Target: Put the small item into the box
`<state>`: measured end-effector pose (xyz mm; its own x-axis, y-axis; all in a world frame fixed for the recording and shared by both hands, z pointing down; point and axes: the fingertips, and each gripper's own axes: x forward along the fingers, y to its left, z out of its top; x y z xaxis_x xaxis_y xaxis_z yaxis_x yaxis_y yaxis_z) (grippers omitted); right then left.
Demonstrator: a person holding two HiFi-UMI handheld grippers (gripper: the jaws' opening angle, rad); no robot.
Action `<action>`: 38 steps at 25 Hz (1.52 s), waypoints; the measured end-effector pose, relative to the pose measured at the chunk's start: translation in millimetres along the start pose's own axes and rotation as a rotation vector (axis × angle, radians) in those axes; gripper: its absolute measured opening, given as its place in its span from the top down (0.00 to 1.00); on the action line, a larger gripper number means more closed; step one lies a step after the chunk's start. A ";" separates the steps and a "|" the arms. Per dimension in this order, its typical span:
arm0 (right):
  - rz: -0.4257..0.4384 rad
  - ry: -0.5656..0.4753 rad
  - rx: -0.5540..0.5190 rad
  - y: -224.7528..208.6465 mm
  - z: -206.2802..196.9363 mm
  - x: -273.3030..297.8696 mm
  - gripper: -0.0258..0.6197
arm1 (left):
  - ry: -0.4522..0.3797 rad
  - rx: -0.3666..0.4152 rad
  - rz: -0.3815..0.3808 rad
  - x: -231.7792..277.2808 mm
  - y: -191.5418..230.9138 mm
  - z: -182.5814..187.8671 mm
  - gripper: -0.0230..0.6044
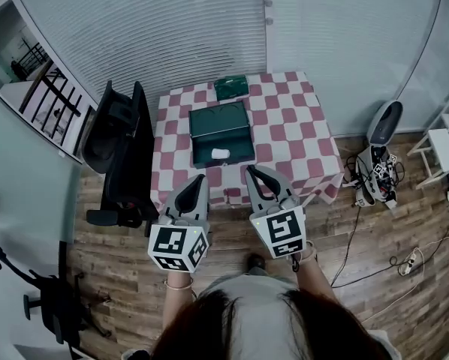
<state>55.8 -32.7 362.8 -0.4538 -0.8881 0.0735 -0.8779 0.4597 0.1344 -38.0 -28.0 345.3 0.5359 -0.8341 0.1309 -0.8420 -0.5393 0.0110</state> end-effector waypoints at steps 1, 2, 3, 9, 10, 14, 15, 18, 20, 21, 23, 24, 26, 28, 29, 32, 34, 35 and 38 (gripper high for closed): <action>-0.004 -0.002 0.000 0.9 2.2 -0.9 0.92 | -0.002 -0.001 -0.003 -1.2 0.4 0.6 0.95; -0.009 -0.005 0.002 1.8 4.5 -2.1 0.92 | -0.003 -0.001 -0.006 -2.5 0.6 1.2 0.95; -0.013 -0.007 0.003 2.9 6.6 -3.5 0.92 | -0.005 -0.002 -0.009 -4.1 0.6 1.8 0.95; -0.040 -0.017 0.006 9.0 15.2 -11.3 0.92 | -0.010 -0.008 -0.026 -13.0 3.2 1.2 0.95; -0.043 -0.018 0.007 10.1 15.8 -12.2 0.92 | -0.011 -0.010 -0.028 -14.4 3.8 0.8 0.95; -0.048 -0.020 0.008 14.3 18.6 -14.9 0.92 | -0.016 -0.016 -0.036 -18.5 4.6 -0.2 0.95; -0.049 -0.020 0.007 15.4 19.4 -15.1 0.92 | -0.016 -0.017 -0.038 -19.2 5.1 -0.3 0.95; -0.055 -0.018 0.007 17.9 21.8 -14.8 0.92 | -0.017 -0.022 -0.043 -21.4 7.9 -0.8 0.95; -0.061 -0.017 0.007 19.7 23.0 -15.3 0.92 | -0.019 -0.025 -0.046 -24.1 9.7 -1.0 0.95; -0.063 -0.017 0.006 21.1 23.3 -15.5 0.92 | -0.020 -0.027 -0.047 -25.8 10.6 -1.1 0.95; -0.066 -0.014 0.007 24.4 23.3 -15.9 0.92 | -0.022 -0.030 -0.048 -29.3 12.3 -1.6 0.95; -0.067 -0.012 0.005 26.4 23.4 -16.0 0.92 | -0.022 -0.032 -0.049 -31.0 13.1 -2.0 0.95; -0.068 -0.007 0.001 30.0 24.0 -16.5 0.92 | -0.022 -0.035 -0.051 -34.6 14.3 -2.8 0.95; -0.071 -0.001 0.000 33.4 24.4 -17.6 0.92 | -0.024 -0.039 -0.055 -39.1 14.8 -3.2 0.95; -0.072 0.002 0.000 35.2 24.6 -18.2 0.92 | -0.025 -0.042 -0.058 -41.6 15.0 -3.4 0.95; -0.073 0.005 0.002 40.8 25.0 -19.0 0.92 | -0.030 -0.049 -0.061 -48.0 17.8 -4.3 0.95; -0.077 0.003 0.003 44.6 25.9 -19.7 0.92 | -0.032 -0.052 -0.060 -52.0 20.3 -5.3 0.95; -0.079 0.001 0.004 46.4 26.8 -20.5 0.92 | -0.033 -0.053 -0.060 -54.2 21.3 -5.7 0.95; -0.083 -0.003 0.004 51.4 29.2 -24.3 0.92 | -0.036 -0.054 -0.059 -60.7 22.6 -5.9 0.95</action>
<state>17.3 12.4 339.1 -0.3797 -0.9232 0.0592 -0.9131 0.3843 0.1362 -89.9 11.1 343.4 0.5861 -0.8050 0.0924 -0.8102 -0.5817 0.0717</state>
